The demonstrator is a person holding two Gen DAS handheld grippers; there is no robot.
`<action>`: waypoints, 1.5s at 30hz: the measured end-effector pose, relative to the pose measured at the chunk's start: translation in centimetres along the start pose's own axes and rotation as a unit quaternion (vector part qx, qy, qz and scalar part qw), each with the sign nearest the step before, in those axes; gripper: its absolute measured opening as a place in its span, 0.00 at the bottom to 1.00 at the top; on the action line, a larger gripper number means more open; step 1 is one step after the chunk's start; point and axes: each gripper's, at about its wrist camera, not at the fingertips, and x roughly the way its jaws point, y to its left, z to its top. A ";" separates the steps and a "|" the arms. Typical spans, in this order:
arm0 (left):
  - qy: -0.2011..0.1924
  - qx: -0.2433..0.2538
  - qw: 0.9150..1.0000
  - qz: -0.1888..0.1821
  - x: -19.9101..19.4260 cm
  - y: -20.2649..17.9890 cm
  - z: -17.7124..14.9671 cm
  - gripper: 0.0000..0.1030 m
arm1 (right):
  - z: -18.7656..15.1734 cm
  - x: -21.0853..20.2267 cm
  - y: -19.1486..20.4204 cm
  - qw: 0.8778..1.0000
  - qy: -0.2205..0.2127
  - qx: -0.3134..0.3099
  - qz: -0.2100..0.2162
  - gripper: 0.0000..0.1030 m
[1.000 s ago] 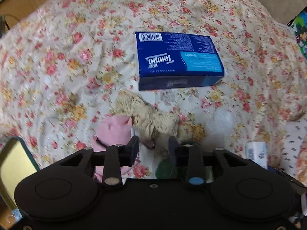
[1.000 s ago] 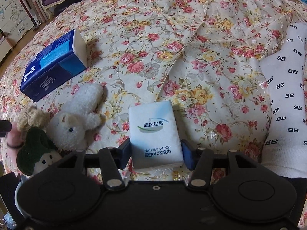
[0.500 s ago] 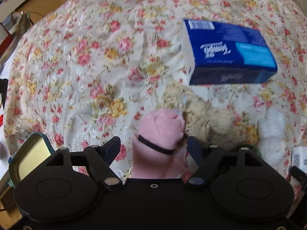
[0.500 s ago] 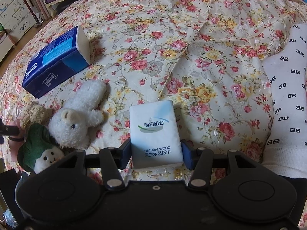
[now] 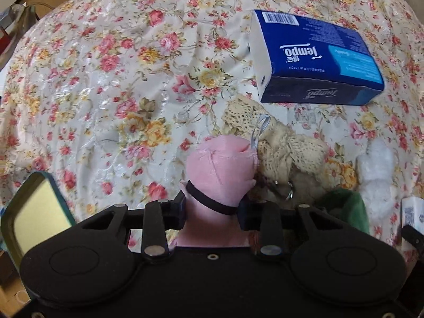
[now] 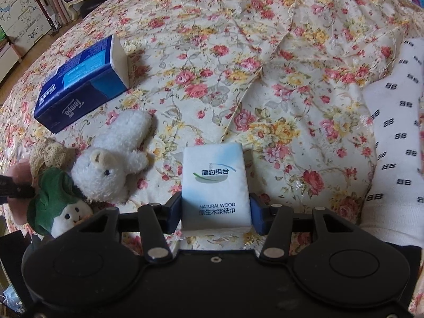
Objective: Organize soft objects
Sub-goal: 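Carry the sock and tissue pack to the gold tray and open both tools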
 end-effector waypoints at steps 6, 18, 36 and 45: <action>-0.020 0.009 1.000 -0.002 -4.9 1.9 -2.0 0.35 | -0.6 -2.5 1.5 1.000 -0.004 -0.009 0.006 0.48; -0.041 -0.025 0.999 0.019 -9.2 11.6 -8.4 0.36 | -5.8 -9.1 11.7 0.989 -0.004 -0.117 0.093 0.48; -0.042 -0.140 0.988 0.050 -4.4 23.6 -12.5 0.36 | -16.7 -10.2 29.4 0.945 0.067 -0.274 0.163 0.48; -0.035 -0.139 0.987 0.066 -0.3 25.1 -11.4 0.36 | -18.7 -7.0 33.9 0.939 0.096 -0.304 0.130 0.48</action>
